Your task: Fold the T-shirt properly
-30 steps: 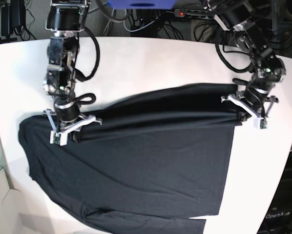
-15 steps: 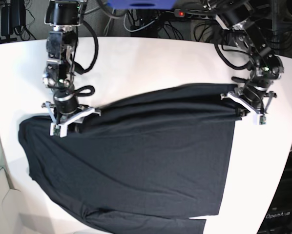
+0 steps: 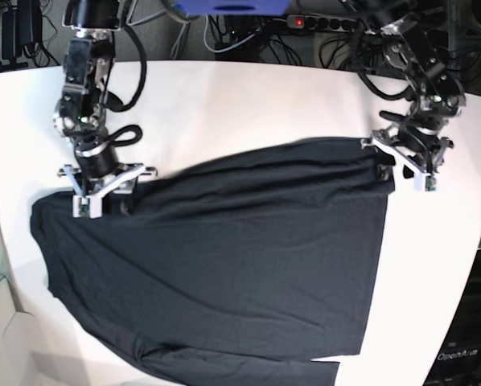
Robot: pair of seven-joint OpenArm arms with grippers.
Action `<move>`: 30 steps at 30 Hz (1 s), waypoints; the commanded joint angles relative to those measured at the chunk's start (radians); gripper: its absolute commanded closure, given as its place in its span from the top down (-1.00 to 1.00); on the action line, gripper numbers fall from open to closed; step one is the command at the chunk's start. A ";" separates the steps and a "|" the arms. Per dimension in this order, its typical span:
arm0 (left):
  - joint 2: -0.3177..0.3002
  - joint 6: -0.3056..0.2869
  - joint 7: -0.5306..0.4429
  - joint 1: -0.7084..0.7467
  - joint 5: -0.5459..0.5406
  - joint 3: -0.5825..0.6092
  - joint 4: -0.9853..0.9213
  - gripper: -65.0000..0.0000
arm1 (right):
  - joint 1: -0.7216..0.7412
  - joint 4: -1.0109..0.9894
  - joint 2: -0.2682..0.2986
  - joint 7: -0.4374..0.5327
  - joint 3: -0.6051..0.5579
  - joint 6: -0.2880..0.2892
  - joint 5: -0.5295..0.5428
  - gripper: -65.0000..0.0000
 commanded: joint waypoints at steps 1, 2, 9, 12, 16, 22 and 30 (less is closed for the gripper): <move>-0.014 -0.003 -0.024 0.004 -0.049 0.000 0.036 0.11 | 0.004 0.022 0.003 0.024 0.014 0.007 0.007 -0.12; -0.014 -0.003 -0.024 0.015 -0.088 0.000 0.055 0.11 | 0.000 0.022 0.003 0.024 0.020 0.007 0.007 -0.12; -0.010 -0.001 -0.023 0.088 -0.154 0.000 0.138 0.11 | -0.041 0.022 0.005 0.028 0.020 0.007 0.007 -0.12; -0.007 -0.001 -0.024 0.107 -0.161 -0.017 0.102 0.11 | -0.058 0.022 0.005 0.030 0.020 0.007 0.007 -0.12; 0.004 -0.001 -0.024 0.105 -0.232 -0.099 0.004 0.11 | -0.069 0.022 0.005 0.030 0.020 0.009 0.007 -0.12; -0.005 -0.001 -0.026 0.104 -0.324 -0.154 -0.154 0.11 | -0.070 0.022 0.006 0.030 0.020 0.009 0.007 -0.13; -0.020 -0.001 -0.121 0.104 -0.327 -0.111 -0.321 0.11 | -0.072 0.023 0.006 0.025 0.019 0.009 0.003 -0.13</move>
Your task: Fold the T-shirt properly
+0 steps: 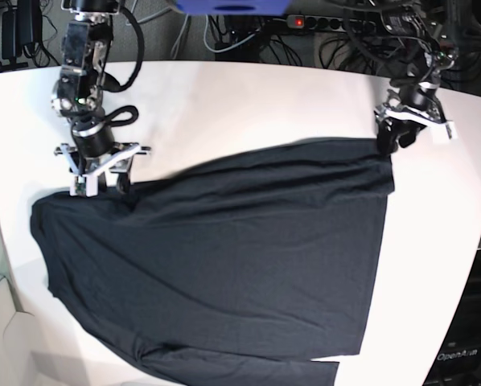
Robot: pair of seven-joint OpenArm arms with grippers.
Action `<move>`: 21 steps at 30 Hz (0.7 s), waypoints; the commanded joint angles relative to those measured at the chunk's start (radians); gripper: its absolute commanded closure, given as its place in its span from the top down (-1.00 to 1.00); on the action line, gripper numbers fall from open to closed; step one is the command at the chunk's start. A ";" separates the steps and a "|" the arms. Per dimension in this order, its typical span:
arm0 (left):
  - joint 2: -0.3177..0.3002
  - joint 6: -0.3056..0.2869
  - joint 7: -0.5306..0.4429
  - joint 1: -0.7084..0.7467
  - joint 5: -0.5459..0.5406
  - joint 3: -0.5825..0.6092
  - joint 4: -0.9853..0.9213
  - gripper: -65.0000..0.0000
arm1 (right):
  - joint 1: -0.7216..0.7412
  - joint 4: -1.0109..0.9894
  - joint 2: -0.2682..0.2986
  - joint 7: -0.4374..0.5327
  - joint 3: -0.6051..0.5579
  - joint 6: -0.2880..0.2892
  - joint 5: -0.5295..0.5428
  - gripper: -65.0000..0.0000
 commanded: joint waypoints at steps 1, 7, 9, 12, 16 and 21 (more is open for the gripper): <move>0.007 0.020 0.076 0.005 0.055 0.015 -0.011 0.11 | 0.009 0.019 0.006 0.023 0.000 0.008 0.004 -0.13; 0.011 0.024 0.082 0.005 0.051 0.059 -0.014 0.11 | 0.001 0.019 0.018 0.022 0.000 0.008 0.007 -0.13; 0.011 0.029 0.082 0.005 0.051 0.067 -0.013 0.11 | -0.006 0.022 0.018 0.025 0.000 0.008 0.007 -0.13; 0.011 0.032 0.082 0.005 0.051 0.067 -0.013 0.10 | -0.017 0.045 0.019 0.023 0.000 0.008 0.007 -0.13; 0.011 0.032 0.083 -0.022 0.051 0.062 -0.016 0.10 | -0.019 0.059 0.019 0.022 0.000 0.008 0.007 -0.13; 0.013 0.034 0.083 -0.042 0.049 0.061 -0.019 0.10 | -0.034 0.059 0.019 0.022 0.000 0.008 0.007 -0.13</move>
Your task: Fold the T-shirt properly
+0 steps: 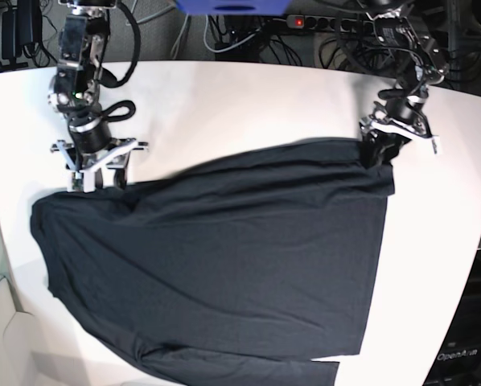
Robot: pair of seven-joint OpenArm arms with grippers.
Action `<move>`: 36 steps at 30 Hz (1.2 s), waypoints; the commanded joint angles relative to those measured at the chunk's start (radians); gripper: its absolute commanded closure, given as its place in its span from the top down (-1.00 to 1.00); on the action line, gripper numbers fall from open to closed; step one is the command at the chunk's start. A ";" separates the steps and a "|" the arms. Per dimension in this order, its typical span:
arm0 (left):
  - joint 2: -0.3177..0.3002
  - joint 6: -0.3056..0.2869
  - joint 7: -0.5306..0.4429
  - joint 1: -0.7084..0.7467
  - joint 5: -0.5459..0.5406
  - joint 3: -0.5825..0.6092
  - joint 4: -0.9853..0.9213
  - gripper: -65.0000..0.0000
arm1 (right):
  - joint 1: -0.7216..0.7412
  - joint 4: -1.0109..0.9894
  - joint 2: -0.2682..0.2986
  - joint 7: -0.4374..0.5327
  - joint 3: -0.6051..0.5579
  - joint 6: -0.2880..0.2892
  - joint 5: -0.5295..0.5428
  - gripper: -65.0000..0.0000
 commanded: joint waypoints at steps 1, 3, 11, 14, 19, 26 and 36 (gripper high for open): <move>0.001 0.023 0.059 -0.004 0.047 0.002 -0.008 0.10 | -0.003 0.025 0.008 0.022 0.002 0.008 0.007 -0.13; 0.002 0.023 0.059 -0.005 0.047 0.002 -0.010 0.10 | -0.012 0.033 0.008 0.022 0.002 0.008 0.007 -0.13; 0.020 0.060 0.082 -0.005 0.047 0.002 -0.001 0.10 | -0.015 0.033 0.008 0.020 0.004 0.008 0.003 -0.13; 0.020 0.106 0.134 -0.013 0.045 0.002 0.004 0.10 | -0.015 0.033 0.008 0.020 0.004 0.008 0.003 -0.13; 0.017 0.112 0.172 -0.025 0.045 0.001 0.004 0.09 | -0.015 0.033 0.008 0.020 0.004 0.008 0.003 -0.13; 0.022 0.133 0.214 -0.024 0.048 0.001 0.059 0.07 | -0.015 0.033 0.008 0.020 0.004 0.008 0.003 -0.13; 0.020 0.204 0.220 -0.025 0.047 0.001 0.064 -0.37 | -0.035 0.033 0.008 0.025 0.004 0.008 0.007 -0.13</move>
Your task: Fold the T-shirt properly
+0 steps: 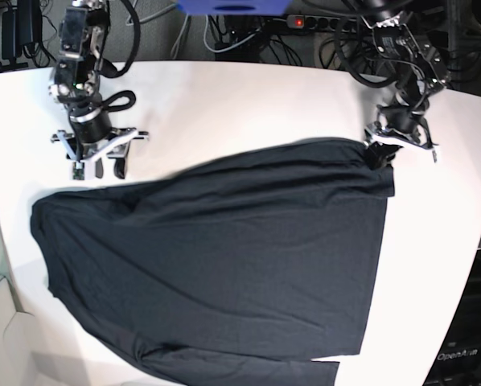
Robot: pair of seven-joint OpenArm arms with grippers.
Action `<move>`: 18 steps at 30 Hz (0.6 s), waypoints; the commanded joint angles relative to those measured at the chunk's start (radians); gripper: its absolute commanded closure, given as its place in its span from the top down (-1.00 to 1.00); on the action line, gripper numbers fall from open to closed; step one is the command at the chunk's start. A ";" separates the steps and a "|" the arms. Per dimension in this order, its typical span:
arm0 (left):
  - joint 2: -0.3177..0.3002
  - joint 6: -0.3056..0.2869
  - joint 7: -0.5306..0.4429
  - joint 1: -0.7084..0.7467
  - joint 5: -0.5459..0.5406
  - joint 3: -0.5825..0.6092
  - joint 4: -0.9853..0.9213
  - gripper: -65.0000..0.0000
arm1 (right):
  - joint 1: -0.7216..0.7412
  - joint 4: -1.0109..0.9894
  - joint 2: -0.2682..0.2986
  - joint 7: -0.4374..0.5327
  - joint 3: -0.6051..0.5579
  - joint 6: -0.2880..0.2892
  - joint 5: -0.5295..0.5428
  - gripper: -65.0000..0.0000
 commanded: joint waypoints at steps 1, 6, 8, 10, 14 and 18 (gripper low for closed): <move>0.005 0.031 0.055 0.008 0.054 -0.001 0.000 -0.37 | 0.002 0.023 0.008 0.025 0.003 0.008 0.007 -0.13; 0.005 0.031 0.050 -0.004 0.052 -0.001 -0.004 -0.38 | -0.001 0.023 0.009 0.025 0.003 0.008 0.006 -0.13; 0.005 0.033 0.050 -0.010 0.052 -0.003 -0.009 -0.40 | -0.002 0.023 0.009 0.025 0.003 0.008 0.006 -0.13; 0.005 0.033 0.051 -0.011 0.052 -0.003 -0.007 -0.64 | -0.002 0.023 0.009 0.022 0.003 0.008 0.004 -0.13; 0.005 0.034 0.058 -0.019 0.052 -0.003 0.000 -1.00 | -0.019 0.023 0.014 0.025 0.003 0.008 0.006 -0.13; -0.001 0.034 0.058 -0.018 0.054 -0.001 0.000 -1.00 | -0.022 0.023 0.021 0.025 0.004 0.008 0.007 -0.13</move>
